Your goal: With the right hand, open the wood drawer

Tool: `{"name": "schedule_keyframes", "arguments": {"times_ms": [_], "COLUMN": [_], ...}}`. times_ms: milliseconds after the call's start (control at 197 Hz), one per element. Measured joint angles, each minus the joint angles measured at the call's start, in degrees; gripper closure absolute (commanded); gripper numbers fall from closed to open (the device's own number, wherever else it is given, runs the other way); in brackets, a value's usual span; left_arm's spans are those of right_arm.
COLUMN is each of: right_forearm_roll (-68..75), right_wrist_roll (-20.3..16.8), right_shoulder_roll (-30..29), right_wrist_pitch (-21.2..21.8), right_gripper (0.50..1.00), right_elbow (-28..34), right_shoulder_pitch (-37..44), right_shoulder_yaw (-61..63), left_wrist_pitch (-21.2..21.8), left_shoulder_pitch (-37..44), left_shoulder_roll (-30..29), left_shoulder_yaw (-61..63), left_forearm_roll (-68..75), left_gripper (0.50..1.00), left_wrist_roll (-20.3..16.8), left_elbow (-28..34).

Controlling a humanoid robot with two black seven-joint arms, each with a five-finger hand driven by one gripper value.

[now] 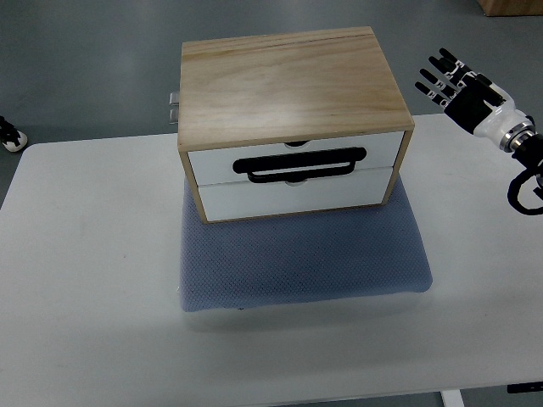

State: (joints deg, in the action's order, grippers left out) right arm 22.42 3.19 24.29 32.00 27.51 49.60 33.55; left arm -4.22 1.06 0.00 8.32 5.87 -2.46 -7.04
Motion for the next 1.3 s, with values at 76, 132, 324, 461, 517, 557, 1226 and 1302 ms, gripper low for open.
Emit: {"name": "schedule_keyframes", "arguments": {"times_ms": [76, 132, 324, 461, 517, 557, 1226, 1302], "right_forearm_roll": [-0.9, -1.9, -4.6, -8.0, -10.0, -11.7, -31.1, -32.5], "right_wrist_roll": [0.0, 0.0, 0.1, 0.8, 1.9, 3.0, 20.5, 20.7], "right_shoulder_roll": [0.8, 1.4, 4.0, 7.4, 8.3, 9.0, 32.9, 34.9], "right_wrist_pitch": [-0.3, -0.5, -1.2, -2.8, -3.4, -3.9, -0.3, 1.7], "right_gripper": [0.556, 0.556, 0.556, 0.556, 0.556, 0.556, 0.556, 0.556], "right_elbow": [0.0, 0.0, 0.3, 2.5, 4.0, 5.4, 31.0, 34.6], "right_shoulder_pitch": [0.7, 1.0, 1.5, 1.5, 1.6, 1.8, 21.6, 24.9], "right_shoulder_yaw": [-0.2, -0.2, -0.2, -0.1, -0.1, -0.1, -31.3, -34.3], "left_wrist_pitch": [0.0, 0.0, 0.0, 0.0, 0.0, 0.0, 0.0, 0.0], "left_shoulder_pitch": [0.0, 0.0, 0.0, 0.0, 0.0, 0.0, 0.0, 0.0], "left_shoulder_roll": [0.0, 0.0, 0.0, 0.0, 0.0, 0.0, 0.0, 0.0], "left_shoulder_yaw": [0.0, 0.0, -0.1, -0.1, -0.1, -0.1, -0.1, -0.1], "left_forearm_roll": [0.0, 0.0, 0.0, 0.0, 0.0, 0.0, 0.0, 0.0], "left_gripper": [0.5, 0.5, 0.5, 0.5, 0.5, 0.5, 0.5, 0.5], "left_wrist_roll": [0.0, 0.0, 0.0, 0.0, 0.0, 0.0, 0.0, 0.0], "left_elbow": [0.0, -0.1, -0.1, -0.1, 0.0, 0.0, 0.0, 0.0]}}
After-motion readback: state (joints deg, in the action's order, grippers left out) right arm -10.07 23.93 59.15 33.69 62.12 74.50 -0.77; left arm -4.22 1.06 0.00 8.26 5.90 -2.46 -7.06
